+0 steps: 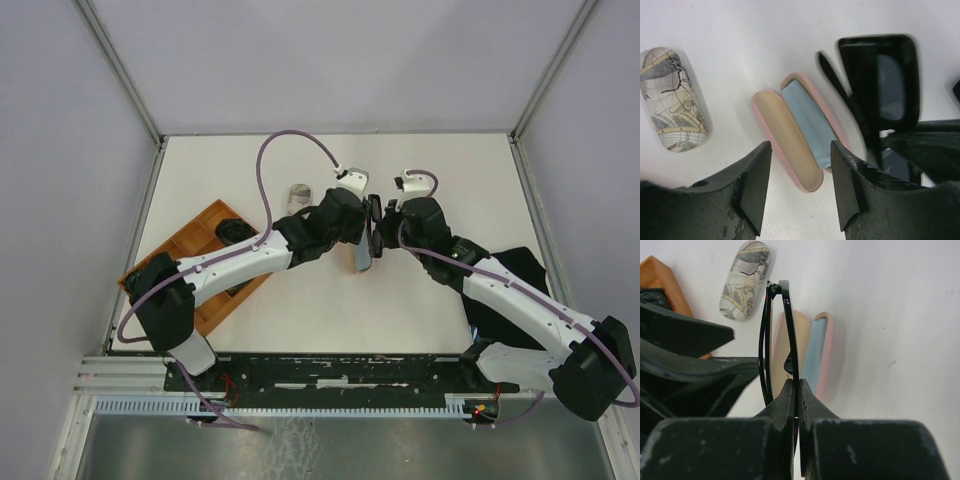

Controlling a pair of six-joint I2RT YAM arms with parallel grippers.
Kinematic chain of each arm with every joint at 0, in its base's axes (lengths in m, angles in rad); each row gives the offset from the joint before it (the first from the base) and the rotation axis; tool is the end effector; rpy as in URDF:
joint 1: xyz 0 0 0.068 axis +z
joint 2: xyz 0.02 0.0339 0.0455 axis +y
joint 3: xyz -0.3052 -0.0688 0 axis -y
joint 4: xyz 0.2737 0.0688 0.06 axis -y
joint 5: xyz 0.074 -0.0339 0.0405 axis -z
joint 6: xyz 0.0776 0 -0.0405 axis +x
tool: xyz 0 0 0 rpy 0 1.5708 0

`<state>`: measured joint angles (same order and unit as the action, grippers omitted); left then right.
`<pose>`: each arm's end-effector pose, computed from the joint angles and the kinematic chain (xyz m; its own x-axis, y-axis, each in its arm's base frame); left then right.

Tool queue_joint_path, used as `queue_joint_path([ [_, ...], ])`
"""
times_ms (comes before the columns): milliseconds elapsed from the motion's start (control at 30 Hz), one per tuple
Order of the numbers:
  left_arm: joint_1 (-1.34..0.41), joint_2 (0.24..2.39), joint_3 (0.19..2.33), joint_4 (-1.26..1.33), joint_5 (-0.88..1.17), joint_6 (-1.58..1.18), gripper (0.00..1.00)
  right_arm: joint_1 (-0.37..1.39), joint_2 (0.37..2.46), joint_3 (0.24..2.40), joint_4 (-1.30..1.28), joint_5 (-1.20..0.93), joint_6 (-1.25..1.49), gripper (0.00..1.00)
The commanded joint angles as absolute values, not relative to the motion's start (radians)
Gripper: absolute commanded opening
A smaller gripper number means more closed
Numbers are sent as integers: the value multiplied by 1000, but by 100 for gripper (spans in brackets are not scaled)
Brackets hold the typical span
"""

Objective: Organize the sunglasses
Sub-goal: Fold the sunglasses.

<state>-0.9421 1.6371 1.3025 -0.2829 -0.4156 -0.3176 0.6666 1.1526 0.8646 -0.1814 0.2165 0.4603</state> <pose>0.2821 -0.3347 0.3009 -0.4941 0.1937 -0.8476 0.4127 0.9103 -0.0325 0.2532 0.1780 0.3044 -0.5199 0.1430 -0.8422 -0.2482 0.9181 0.3091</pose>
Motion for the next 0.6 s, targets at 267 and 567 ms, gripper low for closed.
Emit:
queue_joint_path([
  [267, -698, 1495, 945, 102, -53, -526, 66, 594, 1081, 828, -283, 296, 524, 0],
  [567, -680, 1625, 936, 180, -1, -621, 67, 588, 1021, 777, -306, 298, 538, 0],
])
